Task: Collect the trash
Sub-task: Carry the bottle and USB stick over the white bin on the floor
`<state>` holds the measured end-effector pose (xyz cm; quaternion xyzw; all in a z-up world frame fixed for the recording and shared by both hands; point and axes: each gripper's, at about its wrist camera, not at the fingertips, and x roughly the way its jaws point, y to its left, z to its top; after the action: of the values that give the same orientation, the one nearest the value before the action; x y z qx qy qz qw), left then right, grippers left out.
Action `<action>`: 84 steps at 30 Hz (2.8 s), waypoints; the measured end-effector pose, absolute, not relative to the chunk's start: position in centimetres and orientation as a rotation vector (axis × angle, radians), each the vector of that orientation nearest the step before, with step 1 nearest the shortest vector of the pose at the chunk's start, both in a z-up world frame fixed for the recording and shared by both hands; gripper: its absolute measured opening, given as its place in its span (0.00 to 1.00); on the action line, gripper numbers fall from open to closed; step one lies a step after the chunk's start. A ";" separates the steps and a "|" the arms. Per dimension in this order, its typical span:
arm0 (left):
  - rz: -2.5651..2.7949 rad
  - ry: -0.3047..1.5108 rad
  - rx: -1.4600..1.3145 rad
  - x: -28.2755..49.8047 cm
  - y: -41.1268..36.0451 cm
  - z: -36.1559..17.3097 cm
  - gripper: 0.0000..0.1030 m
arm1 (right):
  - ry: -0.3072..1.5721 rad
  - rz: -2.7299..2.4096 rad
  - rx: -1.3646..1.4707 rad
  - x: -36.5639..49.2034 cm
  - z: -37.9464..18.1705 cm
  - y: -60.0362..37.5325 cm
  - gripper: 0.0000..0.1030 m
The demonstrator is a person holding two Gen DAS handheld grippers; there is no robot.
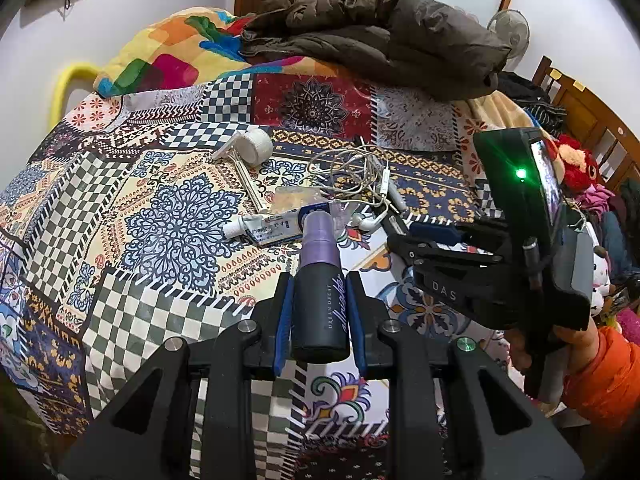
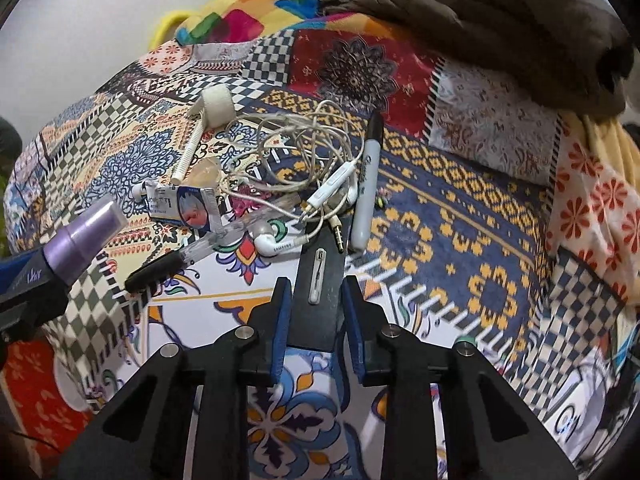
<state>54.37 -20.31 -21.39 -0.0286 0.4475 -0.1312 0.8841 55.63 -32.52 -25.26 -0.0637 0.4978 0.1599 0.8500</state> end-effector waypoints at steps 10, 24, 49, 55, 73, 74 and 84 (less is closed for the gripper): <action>-0.263 0.917 -0.065 51.7 -19.7 -19.2 0.24 | 1.145 0.320 -0.017 52.5 -24.1 -34.6 0.23; -0.212 0.840 -0.115 46.2 -16.4 -13.5 0.24 | 0.985 0.321 -0.042 46.4 -14.8 -33.6 0.23; -0.006 0.686 -0.129 28.1 -1.6 -5.5 0.24 | 0.788 0.551 -0.099 31.6 -4.5 -20.2 0.23; 0.062 0.691 -0.167 23.8 2.8 -6.2 0.24 | 0.784 0.638 -0.146 28.2 -4.8 -15.4 0.23; 0.217 0.846 -0.271 15.8 12.7 -14.1 0.24 | 0.928 0.852 -0.309 21.3 -12.0 -2.3 0.23; 0.221 0.864 -0.280 15.9 13.1 -14.8 0.24 | 0.940 0.857 -0.315 21.1 -12.5 -1.7 0.23; 0.230 1.079 -0.426 17.4 16.6 -24.5 0.24 | 1.136 0.900 -0.372 21.4 -19.7 3.7 0.23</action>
<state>17.42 16.61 -24.50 -0.2008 0.5087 0.1084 0.8301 21.37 3.74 -19.67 -0.1690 0.5163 0.4092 0.7331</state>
